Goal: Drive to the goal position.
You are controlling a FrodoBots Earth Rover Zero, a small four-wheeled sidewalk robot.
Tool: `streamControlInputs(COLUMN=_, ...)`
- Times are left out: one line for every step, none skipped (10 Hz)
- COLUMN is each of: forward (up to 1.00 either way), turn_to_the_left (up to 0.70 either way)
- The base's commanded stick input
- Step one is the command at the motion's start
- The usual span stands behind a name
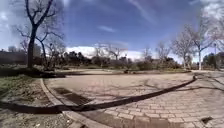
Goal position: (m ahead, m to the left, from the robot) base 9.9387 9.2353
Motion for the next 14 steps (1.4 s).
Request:
streamControlInputs(forward=0.00, turn_to_the_left=0.00)
streamControlInputs(forward=0.00, turn_to_the_left=0.00)
streamControlInputs(forward=0.00, turn_to_the_left=0.00)
streamControlInputs(forward=0.00, turn_to_the_left=-1.00)
streamControlInputs(forward=0.00, turn_to_the_left=-1.00)
streamControlInputs(forward=0.00, turn_to_the_left=-1.00)
streamControlInputs(forward=0.00, turn_to_the_left=-0.94)
streamControlInputs(forward=0.00, turn_to_the_left=-0.50)
streamControlInputs(forward=0.00, turn_to_the_left=-0.07)
streamControlInputs(forward=0.00, turn_to_the_left=0.00)
streamControlInputs(forward=0.00, turn_to_the_left=0.00)
streamControlInputs(forward=0.00, turn_to_the_left=0.00)
streamControlInputs(forward=0.00, turn_to_the_left=0.00)
streamControlInputs(forward=0.00, turn_to_the_left=0.00)
